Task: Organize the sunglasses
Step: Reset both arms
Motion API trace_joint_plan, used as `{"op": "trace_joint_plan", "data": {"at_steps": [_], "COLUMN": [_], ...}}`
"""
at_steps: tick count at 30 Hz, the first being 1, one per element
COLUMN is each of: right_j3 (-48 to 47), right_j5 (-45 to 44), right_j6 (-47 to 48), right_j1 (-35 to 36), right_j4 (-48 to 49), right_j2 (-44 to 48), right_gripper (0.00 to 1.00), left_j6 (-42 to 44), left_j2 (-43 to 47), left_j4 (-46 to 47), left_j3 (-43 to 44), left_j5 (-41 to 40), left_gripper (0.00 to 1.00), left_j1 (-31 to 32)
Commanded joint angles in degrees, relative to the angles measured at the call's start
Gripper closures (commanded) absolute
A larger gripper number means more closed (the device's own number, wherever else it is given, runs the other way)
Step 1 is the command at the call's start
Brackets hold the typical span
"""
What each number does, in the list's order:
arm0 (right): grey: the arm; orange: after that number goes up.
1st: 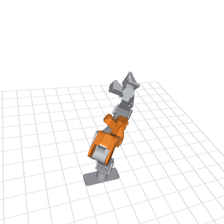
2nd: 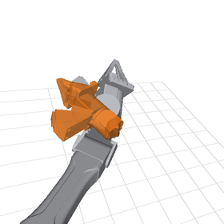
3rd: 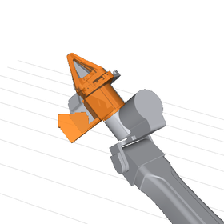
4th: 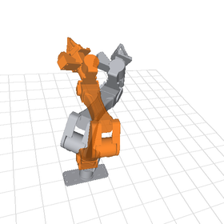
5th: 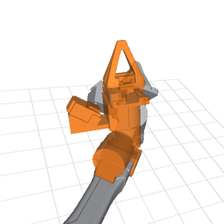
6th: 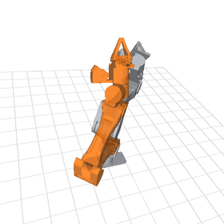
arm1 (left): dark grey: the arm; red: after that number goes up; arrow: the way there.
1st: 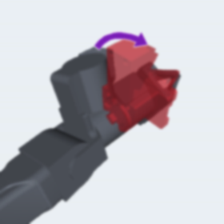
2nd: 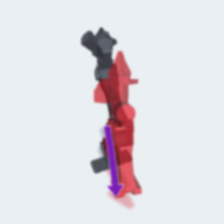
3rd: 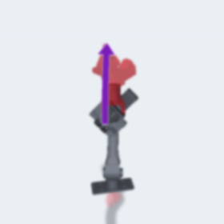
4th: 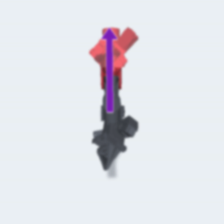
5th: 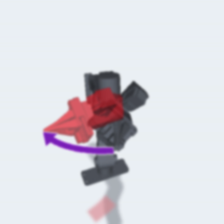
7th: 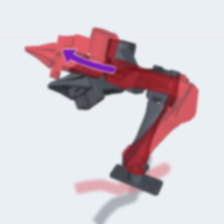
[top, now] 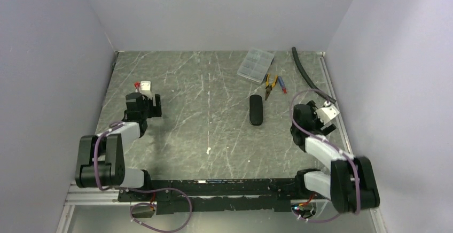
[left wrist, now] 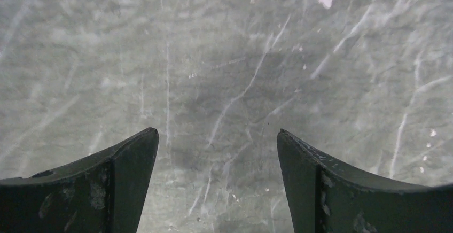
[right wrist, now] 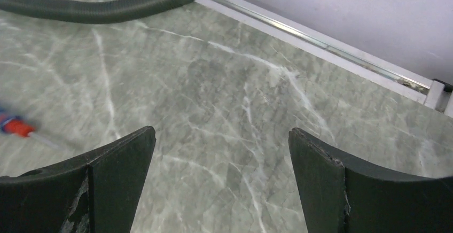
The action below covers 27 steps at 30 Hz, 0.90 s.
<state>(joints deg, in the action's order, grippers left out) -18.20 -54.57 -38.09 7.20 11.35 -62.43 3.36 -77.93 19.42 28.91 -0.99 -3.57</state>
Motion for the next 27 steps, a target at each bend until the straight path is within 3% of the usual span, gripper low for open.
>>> {"op": "trace_joint_plan", "data": {"at_steps": [1,7,9,12,14,16,19,27], "right_j3": [-9.69,-20.03,-21.97,-23.73,-23.12,-19.75,-15.84,-14.36], "right_j5": [-7.72,-12.26,-11.96,-11.63,-11.11,-8.63,-1.67,9.94], "right_j6": [-10.06,-21.77,-20.26,-19.03,-16.53,-5.0,10.14,17.75], "right_j1": [0.16,0.8,0.8,0.88,0.89,0.46,-1.43,-6.23], "right_j4": [-9.46,-25.75,-26.36,-26.79,-23.81,-10.26,6.7,16.88], "right_j2": [-10.37,-20.69,-22.79,-24.82,-24.78,-23.36,-23.3,-25.42], "right_gripper": [0.0,0.01,0.01,0.01,0.01,0.04,0.1,0.02], "left_j6": [-6.79,-6.23,-6.1,-5.76,-4.53,-4.85,-4.19,-4.06], "left_j2": [-3.57,-3.36,-3.87,-7.42,-10.51,-13.03,-15.34,-14.58], "left_j4": [3.6,7.79,12.45,17.94,13.33,10.24,21.16,22.38], "left_j3": [0.52,-1.4,-2.22,-1.99,1.74,5.58,1.75,0.6], "left_j5": [-2.41,-1.07,0.07,3.48,1.44,-2.95,-4.5,-2.11], "left_gripper": [0.13,0.12,0.06,0.05,0.05,0.05,0.05,0.05], "left_j1": [-0.12,-0.12,-0.12,0.0,1.5,1.81,1.74,1.68]}}
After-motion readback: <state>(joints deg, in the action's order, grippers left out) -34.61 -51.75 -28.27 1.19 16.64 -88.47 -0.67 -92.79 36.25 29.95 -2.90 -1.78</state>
